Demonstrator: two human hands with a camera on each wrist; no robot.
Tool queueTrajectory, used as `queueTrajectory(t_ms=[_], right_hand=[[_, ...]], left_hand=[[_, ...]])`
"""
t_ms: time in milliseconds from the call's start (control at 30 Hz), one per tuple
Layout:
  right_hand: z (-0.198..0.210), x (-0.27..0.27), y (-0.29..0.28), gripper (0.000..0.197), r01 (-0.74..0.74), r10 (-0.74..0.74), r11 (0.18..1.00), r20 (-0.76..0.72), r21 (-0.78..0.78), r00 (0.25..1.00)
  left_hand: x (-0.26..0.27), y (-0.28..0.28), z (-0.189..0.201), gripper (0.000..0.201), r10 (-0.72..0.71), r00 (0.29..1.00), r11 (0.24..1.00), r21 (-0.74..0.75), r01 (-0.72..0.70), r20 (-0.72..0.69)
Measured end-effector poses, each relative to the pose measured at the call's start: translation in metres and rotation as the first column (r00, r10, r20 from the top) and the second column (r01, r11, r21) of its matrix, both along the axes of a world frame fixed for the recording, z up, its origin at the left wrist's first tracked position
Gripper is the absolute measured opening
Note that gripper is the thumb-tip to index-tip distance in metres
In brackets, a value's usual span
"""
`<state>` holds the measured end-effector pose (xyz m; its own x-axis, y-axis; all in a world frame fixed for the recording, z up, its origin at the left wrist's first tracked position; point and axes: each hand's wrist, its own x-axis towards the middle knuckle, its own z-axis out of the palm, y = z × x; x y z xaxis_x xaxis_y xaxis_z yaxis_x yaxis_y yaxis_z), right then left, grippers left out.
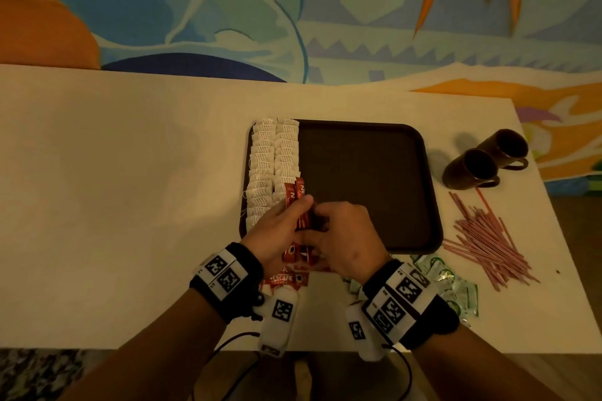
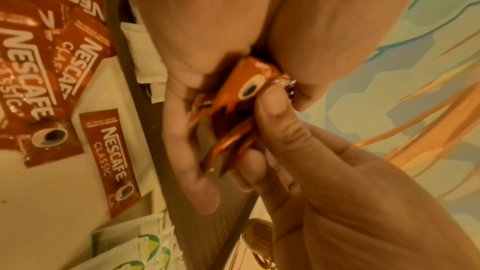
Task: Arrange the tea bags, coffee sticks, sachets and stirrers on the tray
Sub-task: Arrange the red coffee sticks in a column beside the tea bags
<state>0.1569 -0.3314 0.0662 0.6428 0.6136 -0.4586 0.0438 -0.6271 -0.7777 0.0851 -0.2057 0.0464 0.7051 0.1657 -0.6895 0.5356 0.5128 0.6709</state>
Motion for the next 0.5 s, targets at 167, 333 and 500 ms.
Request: queueTrajectory(t_ms=[167, 333, 500], right_hand=[[0.002, 0.015, -0.011, 0.031, 0.062, -0.062, 0.998, 0.072, 0.007, 0.995], [0.001, 0.030, -0.018, 0.018, 0.081, -0.083, 0.996, 0.129, 0.024, 0.988], [0.004, 0.048, -0.028, 0.003, 0.076, -0.081, 0.996, 0.120, 0.047, 0.990]], left_hand=[[0.010, -0.001, -0.003, 0.036, 0.057, 0.998, 0.990, -0.133, -0.054, 0.022], [0.016, 0.002, 0.002, 0.036, 0.000, 0.996, 0.984, -0.176, 0.015, 0.087], [0.025, 0.008, 0.004, 0.026, 0.045, 0.996, 0.996, -0.085, -0.039, 0.072]])
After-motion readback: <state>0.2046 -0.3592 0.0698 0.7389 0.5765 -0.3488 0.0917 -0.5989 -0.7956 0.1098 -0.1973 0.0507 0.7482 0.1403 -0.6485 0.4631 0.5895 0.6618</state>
